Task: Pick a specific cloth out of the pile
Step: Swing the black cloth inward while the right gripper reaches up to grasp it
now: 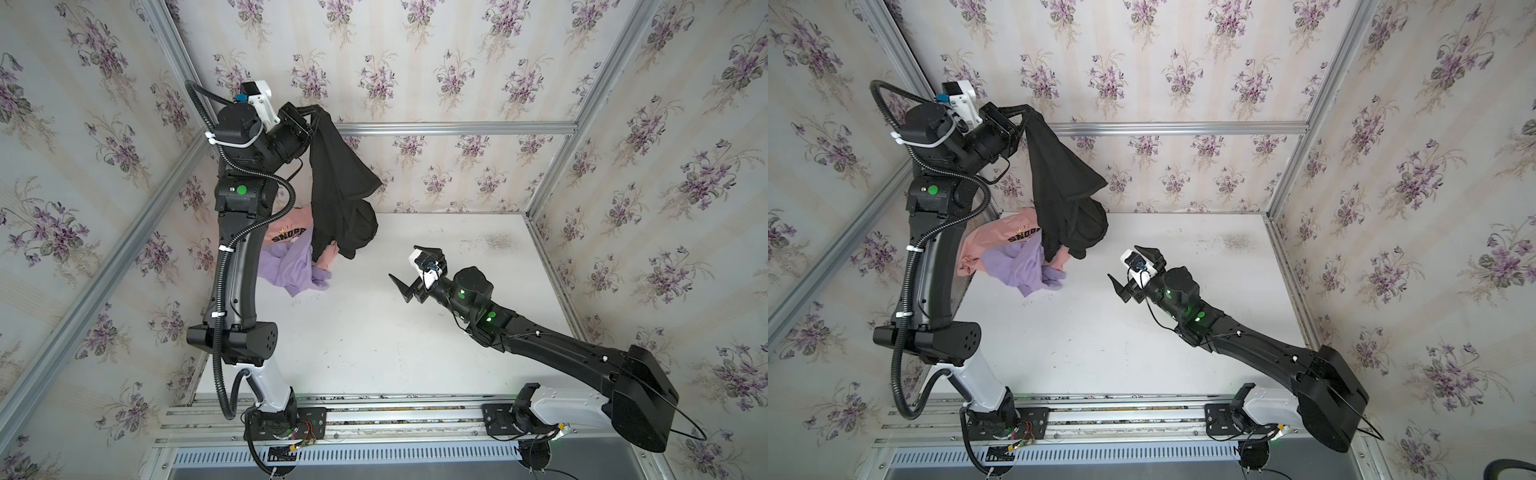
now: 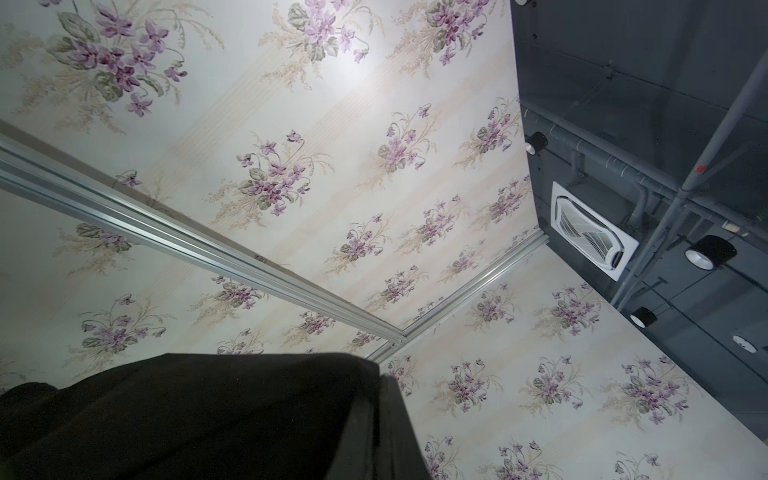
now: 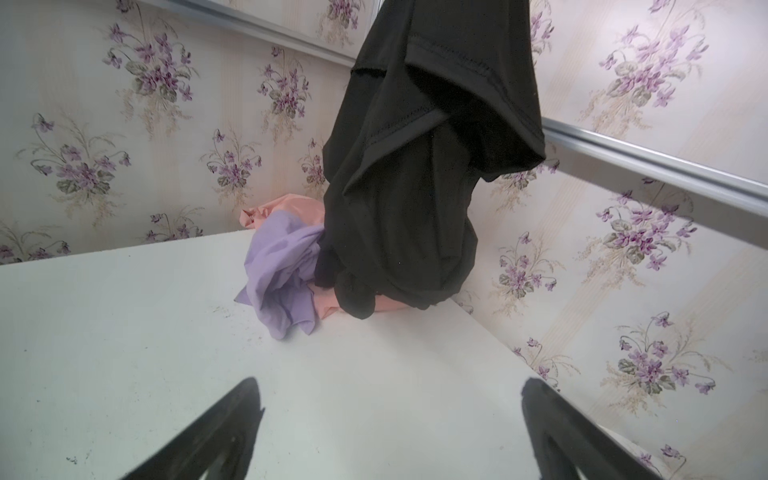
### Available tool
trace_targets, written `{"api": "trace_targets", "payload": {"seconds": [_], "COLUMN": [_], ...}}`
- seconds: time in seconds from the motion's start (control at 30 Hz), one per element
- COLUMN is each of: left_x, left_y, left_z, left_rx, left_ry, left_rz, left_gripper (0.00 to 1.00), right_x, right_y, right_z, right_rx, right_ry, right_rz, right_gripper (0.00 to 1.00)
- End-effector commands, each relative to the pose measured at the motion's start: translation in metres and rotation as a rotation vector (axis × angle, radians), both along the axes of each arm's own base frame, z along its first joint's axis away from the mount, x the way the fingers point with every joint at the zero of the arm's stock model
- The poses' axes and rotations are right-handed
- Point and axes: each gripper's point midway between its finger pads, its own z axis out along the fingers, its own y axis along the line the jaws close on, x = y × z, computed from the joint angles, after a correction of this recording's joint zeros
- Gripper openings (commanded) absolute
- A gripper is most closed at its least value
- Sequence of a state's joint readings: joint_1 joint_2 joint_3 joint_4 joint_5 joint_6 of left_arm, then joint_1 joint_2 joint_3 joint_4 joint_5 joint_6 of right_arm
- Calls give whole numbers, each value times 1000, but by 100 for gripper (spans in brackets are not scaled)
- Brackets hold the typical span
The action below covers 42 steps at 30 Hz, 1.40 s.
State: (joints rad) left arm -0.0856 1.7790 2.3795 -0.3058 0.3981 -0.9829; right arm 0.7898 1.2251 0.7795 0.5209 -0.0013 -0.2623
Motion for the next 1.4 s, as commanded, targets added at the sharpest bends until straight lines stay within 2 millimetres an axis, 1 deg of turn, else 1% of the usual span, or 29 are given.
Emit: {"api": "trace_targets", "payload": {"seconds": [0.0, 0.23, 0.37, 0.47, 0.53, 0.7, 0.8, 0.83, 0.93, 1.07, 1.2, 1.3, 1.37], "left_x": [-26, -53, -70, -80, -86, -104, -113, -111, -117, -122, -128, -136, -140], "left_y": [-10, -26, -40, -53, -64, -92, -105, -105, -119, -139, -159, -173, -180], "left_z": [42, 61, 68, 65, 64, 62, 55, 51, 37, 19, 13, 13, 12], "left_rx": [-29, -48, -43, -36, -25, -3, 22, 24, 50, 78, 91, 97, 102], "left_ry": [-149, -197, -220, -217, -222, -235, -233, -224, -200, -172, -166, -174, -177], "left_rz": [-47, -78, -93, -100, -111, -155, -167, -145, -141, -154, -189, -219, -231], "left_gripper": [2, 2, 2, 1, 1, 1, 1, 1, 1, 0, 0, 0, 0], "right_x": [-8, -21, -35, -48, -56, -65, -71, -72, -70, -64, -50, -32, -23], "right_y": [-2, -10, -19, -25, -26, -30, -32, -33, -37, -37, -32, -31, -32], "right_z": [33, 88, 123, 146, 158, 183, 200, 204, 215, 221, 217, 212, 209], "right_rx": [39, 31, 66, 97, 110, 127, 173, 187, 221, 247, 252, 249, 253], "right_ry": [-60, -173, -232, -263, -293, -341, -350, -350, -344, -296, -234, -189, -195], "right_rz": [23, 40, 57, 81, 106, 124, 140, 142, 123, 103, 76, 6, -34], "right_gripper": [100, 100, 100, 100, 100, 100, 100, 100, 100, 100, 100, 100, 99]}}
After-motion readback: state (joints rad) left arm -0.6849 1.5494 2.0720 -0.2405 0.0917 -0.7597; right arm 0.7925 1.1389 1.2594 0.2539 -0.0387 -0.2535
